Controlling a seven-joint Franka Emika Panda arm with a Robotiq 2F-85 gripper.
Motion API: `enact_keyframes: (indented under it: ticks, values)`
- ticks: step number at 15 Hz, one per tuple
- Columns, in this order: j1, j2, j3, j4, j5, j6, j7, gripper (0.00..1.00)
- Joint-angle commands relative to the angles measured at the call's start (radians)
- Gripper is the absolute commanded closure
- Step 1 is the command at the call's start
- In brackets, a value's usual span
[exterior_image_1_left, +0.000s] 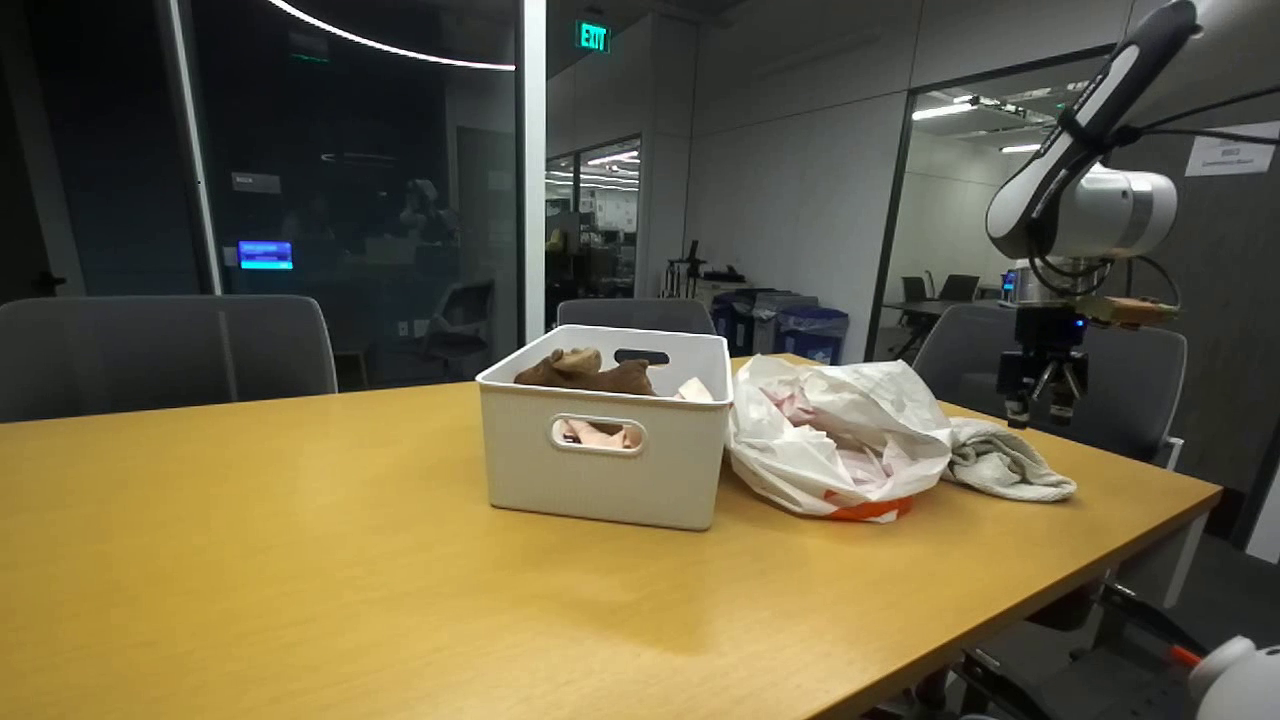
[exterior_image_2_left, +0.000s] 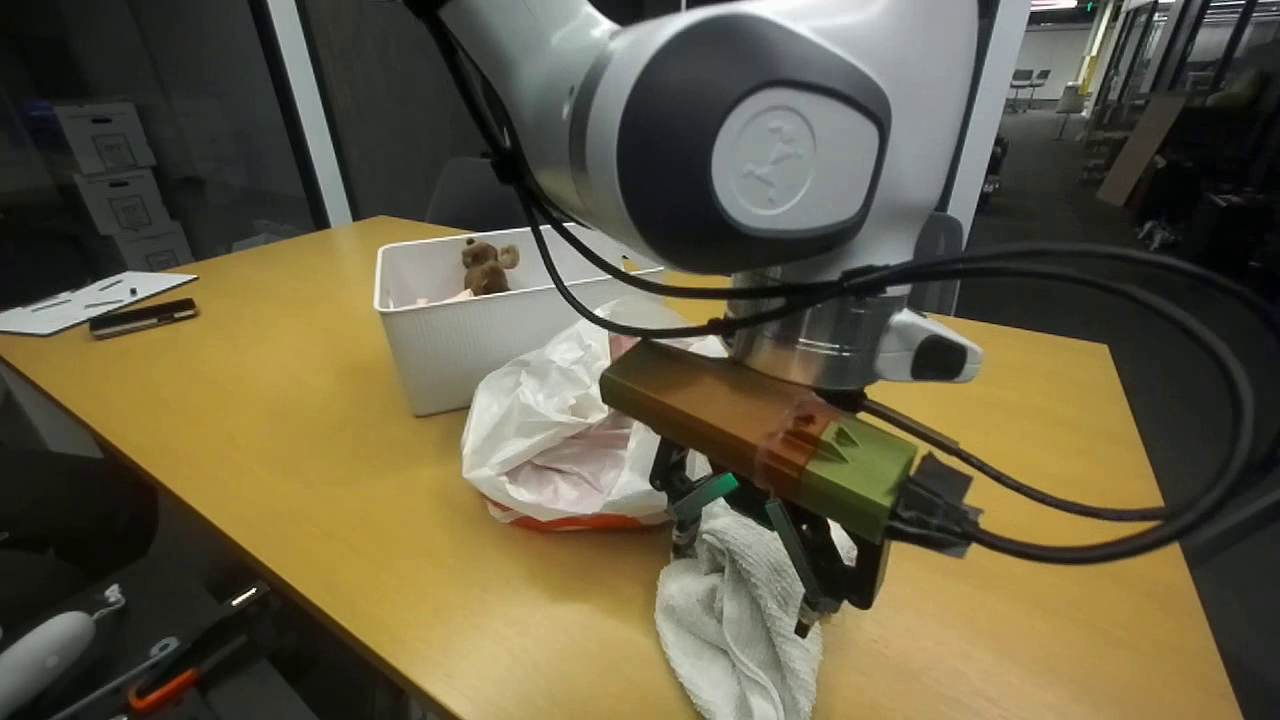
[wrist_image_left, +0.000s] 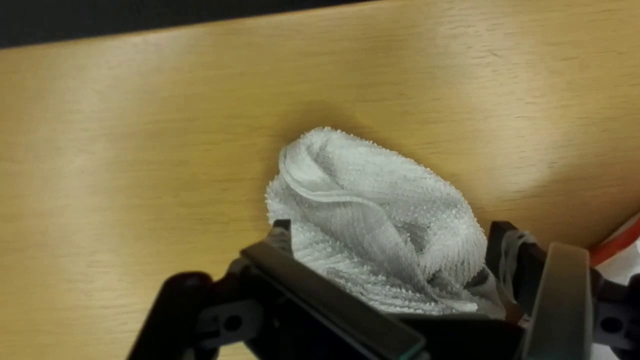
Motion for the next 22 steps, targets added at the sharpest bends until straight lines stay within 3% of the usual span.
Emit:
enact_keyframes:
  ticks: [1, 7, 8, 10, 18, 22]
  values:
    - [-0.014, 0.114, 0.037, 0.062, 0.052, 0.081, -0.166, 0.0]
    - [-0.063, 0.218, 0.085, 0.128, 0.077, 0.151, -0.301, 0.0]
    - [-0.074, 0.224, 0.089, 0.133, 0.08, 0.149, -0.311, 0.25]
    - [-0.091, 0.229, 0.094, 0.138, 0.087, 0.158, -0.323, 0.34]
    - [-0.122, 0.222, 0.091, 0.167, 0.129, 0.06, -0.292, 0.99]
    - [-0.102, 0.172, 0.069, 0.145, 0.14, 0.116, -0.2, 0.98]
